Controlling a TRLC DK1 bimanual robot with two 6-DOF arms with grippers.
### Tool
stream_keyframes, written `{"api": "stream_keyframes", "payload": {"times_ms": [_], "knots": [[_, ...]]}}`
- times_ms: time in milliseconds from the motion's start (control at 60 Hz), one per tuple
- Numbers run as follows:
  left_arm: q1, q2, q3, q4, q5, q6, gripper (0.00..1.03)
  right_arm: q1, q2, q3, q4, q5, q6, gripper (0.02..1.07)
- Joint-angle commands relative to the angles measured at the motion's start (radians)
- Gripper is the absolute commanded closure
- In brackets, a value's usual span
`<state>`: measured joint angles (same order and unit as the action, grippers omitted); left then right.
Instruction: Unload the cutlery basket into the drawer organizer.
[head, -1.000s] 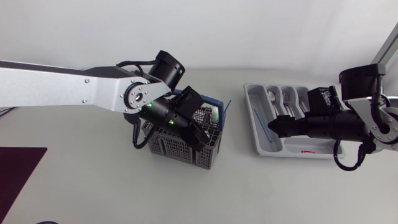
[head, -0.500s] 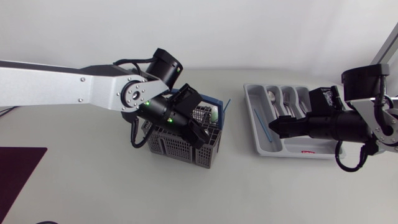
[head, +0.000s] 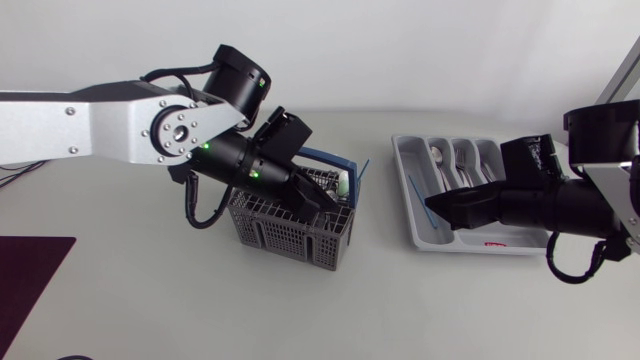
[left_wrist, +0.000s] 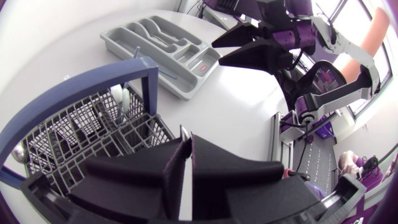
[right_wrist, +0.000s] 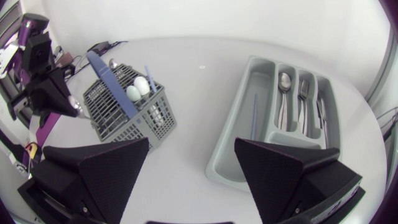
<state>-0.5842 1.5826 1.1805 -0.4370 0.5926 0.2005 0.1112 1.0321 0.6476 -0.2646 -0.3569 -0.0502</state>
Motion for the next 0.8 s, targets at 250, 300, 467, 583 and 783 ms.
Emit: {"api": "stream_keyframes", "payload": {"times_ms": [250, 300, 467, 583, 783], "knots": [[0.023, -0.131, -0.007, -0.065, 0.044, -0.035, 0.92, 0.136, -0.188, -0.095, -0.032, -0.056, -0.132, 0.08], [0.023, -0.145, -0.004, -0.072, 0.044, -0.035, 0.92, 0.151, -0.214, -0.103, -0.033, -0.071, -0.157, 0.08], [0.023, -0.191, 0.018, -0.1, 0.055, -0.038, 0.92, 0.212, -0.307, -0.115, -0.045, -0.091, -0.234, 0.08], [0.027, -0.21, 0.041, -0.124, 0.078, -0.038, 0.92, 0.245, -0.33, -0.115, -0.067, -0.105, -0.27, 0.08], [0.027, -0.239, 0.065, -0.164, 0.115, -0.038, 0.92, 0.249, -0.34, -0.109, -0.056, -0.201, -0.292, 0.08]]}}
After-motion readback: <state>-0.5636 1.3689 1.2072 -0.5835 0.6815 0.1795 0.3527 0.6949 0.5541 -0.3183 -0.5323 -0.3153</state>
